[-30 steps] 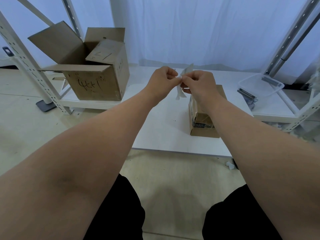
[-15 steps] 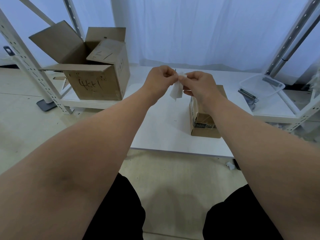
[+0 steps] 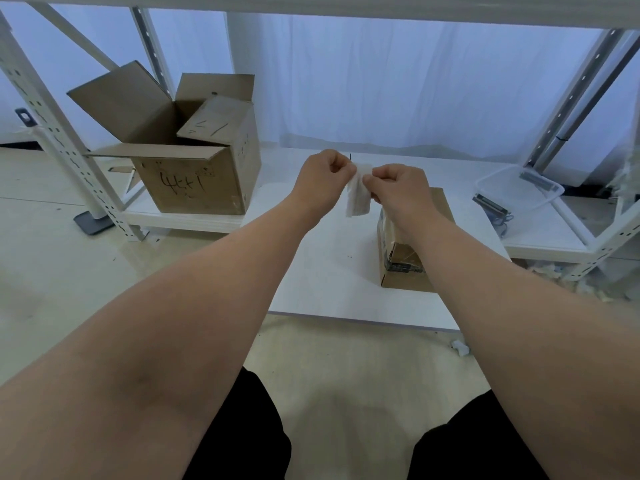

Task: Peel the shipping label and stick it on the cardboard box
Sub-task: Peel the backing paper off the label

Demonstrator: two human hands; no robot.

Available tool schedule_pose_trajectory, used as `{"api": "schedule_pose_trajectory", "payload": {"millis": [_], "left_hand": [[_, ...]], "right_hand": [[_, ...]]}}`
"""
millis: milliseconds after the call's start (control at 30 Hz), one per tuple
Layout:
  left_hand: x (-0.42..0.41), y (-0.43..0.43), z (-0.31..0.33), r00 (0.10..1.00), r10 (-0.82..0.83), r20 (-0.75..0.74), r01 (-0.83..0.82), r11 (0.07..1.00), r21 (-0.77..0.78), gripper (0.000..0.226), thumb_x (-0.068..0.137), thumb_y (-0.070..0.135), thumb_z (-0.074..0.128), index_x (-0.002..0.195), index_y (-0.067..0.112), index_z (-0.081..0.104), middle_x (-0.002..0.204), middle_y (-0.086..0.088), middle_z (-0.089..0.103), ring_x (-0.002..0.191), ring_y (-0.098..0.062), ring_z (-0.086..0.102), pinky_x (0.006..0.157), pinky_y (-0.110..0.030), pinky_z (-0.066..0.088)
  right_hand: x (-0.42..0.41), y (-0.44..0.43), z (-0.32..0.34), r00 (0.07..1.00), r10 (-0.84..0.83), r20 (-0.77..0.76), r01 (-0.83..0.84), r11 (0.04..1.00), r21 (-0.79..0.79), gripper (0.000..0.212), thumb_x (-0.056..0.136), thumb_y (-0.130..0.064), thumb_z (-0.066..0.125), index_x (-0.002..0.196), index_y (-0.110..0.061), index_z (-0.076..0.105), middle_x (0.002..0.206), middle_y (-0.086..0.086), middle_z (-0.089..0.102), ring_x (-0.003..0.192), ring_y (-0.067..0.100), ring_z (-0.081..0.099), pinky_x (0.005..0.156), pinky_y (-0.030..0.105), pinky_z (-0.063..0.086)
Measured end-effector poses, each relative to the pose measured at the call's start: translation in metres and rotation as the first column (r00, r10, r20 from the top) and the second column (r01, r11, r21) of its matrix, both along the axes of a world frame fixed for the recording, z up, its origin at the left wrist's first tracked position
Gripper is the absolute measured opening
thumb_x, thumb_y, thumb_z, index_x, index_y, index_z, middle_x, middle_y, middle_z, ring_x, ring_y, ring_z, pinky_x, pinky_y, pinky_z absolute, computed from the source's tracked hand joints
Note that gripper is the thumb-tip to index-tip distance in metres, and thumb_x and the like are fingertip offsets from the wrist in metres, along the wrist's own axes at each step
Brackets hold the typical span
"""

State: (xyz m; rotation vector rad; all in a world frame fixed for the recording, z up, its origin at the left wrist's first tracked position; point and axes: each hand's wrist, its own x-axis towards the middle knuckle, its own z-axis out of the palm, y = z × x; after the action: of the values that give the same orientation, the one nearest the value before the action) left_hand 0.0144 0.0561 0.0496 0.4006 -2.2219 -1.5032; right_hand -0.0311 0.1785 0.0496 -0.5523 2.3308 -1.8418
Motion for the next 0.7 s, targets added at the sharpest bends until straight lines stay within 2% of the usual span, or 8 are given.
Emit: {"api": "schedule_pose_trajectory", "payload": {"millis": [67, 167, 267, 333, 400, 500, 600, 700], "left_hand": [[-0.0006, 0.0007, 0.0006, 1.000, 0.025, -0.003, -0.025, 0.999, 0.037, 0.009, 0.093, 0.018, 0.054, 0.087, 0.012, 0.054, 0.089, -0.006, 0.061, 0.065, -0.009, 0.048, 0.057, -0.017, 0.036], [-0.0001, 0.0000, 0.0007, 0.999, 0.042, 0.014, -0.043, 0.996, 0.075, 0.014, 0.094, 0.025, 0.054, 0.091, 0.012, 0.053, 0.091, -0.008, 0.064, 0.064, -0.009, 0.053, 0.054, -0.012, 0.039], [0.0015, 0.0004, 0.0003, 0.999, -0.031, 0.013, 0.029, 0.992, 0.123, 0.021, 0.088, 0.030, 0.063, 0.092, 0.011, 0.056, 0.095, -0.009, 0.066, 0.081, -0.015, 0.062, 0.069, -0.017, 0.046], [0.0032, 0.0031, 0.0007, 0.993, -0.103, 0.054, 0.096, 0.988, 0.118, 0.035, 0.085, 0.036, 0.066, 0.101, 0.005, 0.061, 0.100, -0.009, 0.067, 0.087, -0.016, 0.062, 0.077, -0.024, 0.051], [0.0034, 0.0047, 0.0005, 0.985, -0.152, 0.083, 0.143, 0.984, 0.105, 0.047, 0.085, 0.041, 0.066, 0.105, -0.001, 0.063, 0.098, -0.011, 0.068, 0.086, -0.018, 0.062, 0.078, -0.028, 0.050], [0.0035, 0.0027, 0.0003, 0.987, -0.138, 0.088, 0.133, 0.989, 0.064, 0.034, 0.089, 0.031, 0.063, 0.096, -0.002, 0.064, 0.086, -0.006, 0.063, 0.076, -0.016, 0.057, 0.069, -0.022, 0.045], [0.0022, -0.0018, -0.0034, 0.992, -0.085, 0.094, 0.082, 0.996, 0.030, 0.028, 0.089, 0.020, 0.061, 0.095, -0.007, 0.064, 0.083, -0.010, 0.056, 0.074, -0.020, 0.050, 0.066, -0.027, 0.039], [0.0036, -0.0013, -0.0025, 0.993, -0.085, 0.079, 0.081, 0.996, 0.048, 0.020, 0.089, 0.018, 0.061, 0.091, -0.001, 0.067, 0.082, -0.008, 0.060, 0.073, -0.017, 0.053, 0.067, -0.024, 0.041]], "right_hand": [[-0.0018, 0.0004, -0.0006, 1.000, -0.016, 0.009, 0.016, 1.000, -0.017, 0.004, 0.087, -0.010, 0.061, 0.087, -0.008, 0.064, 0.074, -0.002, 0.058, 0.068, 0.009, 0.053, 0.068, 0.020, 0.046], [-0.0040, 0.0020, 0.0005, 0.999, -0.033, 0.042, 0.034, 0.999, -0.026, 0.006, 0.088, -0.011, 0.058, 0.089, -0.010, 0.064, 0.076, -0.002, 0.059, 0.070, 0.010, 0.053, 0.072, 0.022, 0.047], [-0.0019, 0.0020, 0.0021, 1.000, -0.006, 0.030, 0.007, 1.000, -0.009, 0.010, 0.090, -0.015, 0.058, 0.092, -0.010, 0.066, 0.084, -0.002, 0.062, 0.074, 0.006, 0.055, 0.059, 0.006, 0.045], [0.0002, 0.0012, 0.0023, 1.000, 0.010, 0.027, -0.010, 1.000, -0.003, 0.016, 0.091, -0.015, 0.056, 0.097, -0.006, 0.068, 0.089, 0.000, 0.064, 0.077, 0.006, 0.057, 0.053, 0.001, 0.043], [0.0010, 0.0005, 0.0021, 1.000, 0.006, 0.025, -0.007, 1.000, 0.008, 0.020, 0.091, -0.012, 0.054, 0.100, -0.002, 0.069, 0.091, 0.003, 0.065, 0.078, 0.009, 0.058, 0.056, 0.005, 0.045], [0.0005, -0.0001, 0.0014, 0.999, -0.006, 0.034, 0.005, 1.000, 0.025, 0.023, 0.090, -0.013, 0.055, 0.099, 0.003, 0.068, 0.092, 0.011, 0.065, 0.082, 0.013, 0.056, 0.059, 0.015, 0.042], [-0.0008, -0.0011, 0.0009, 0.998, -0.031, 0.059, 0.031, 1.000, 0.003, 0.025, 0.090, -0.015, 0.056, 0.097, 0.007, 0.066, 0.102, 0.023, 0.065, 0.084, 0.017, 0.054, 0.064, 0.021, 0.042], [-0.0004, -0.0016, 0.0034, 0.992, -0.023, 0.125, 0.027, 0.999, -0.032, 0.022, 0.091, -0.018, 0.056, 0.095, 0.000, 0.067, 0.093, 0.010, 0.064, 0.088, 0.018, 0.057, 0.083, 0.031, 0.050]]}}
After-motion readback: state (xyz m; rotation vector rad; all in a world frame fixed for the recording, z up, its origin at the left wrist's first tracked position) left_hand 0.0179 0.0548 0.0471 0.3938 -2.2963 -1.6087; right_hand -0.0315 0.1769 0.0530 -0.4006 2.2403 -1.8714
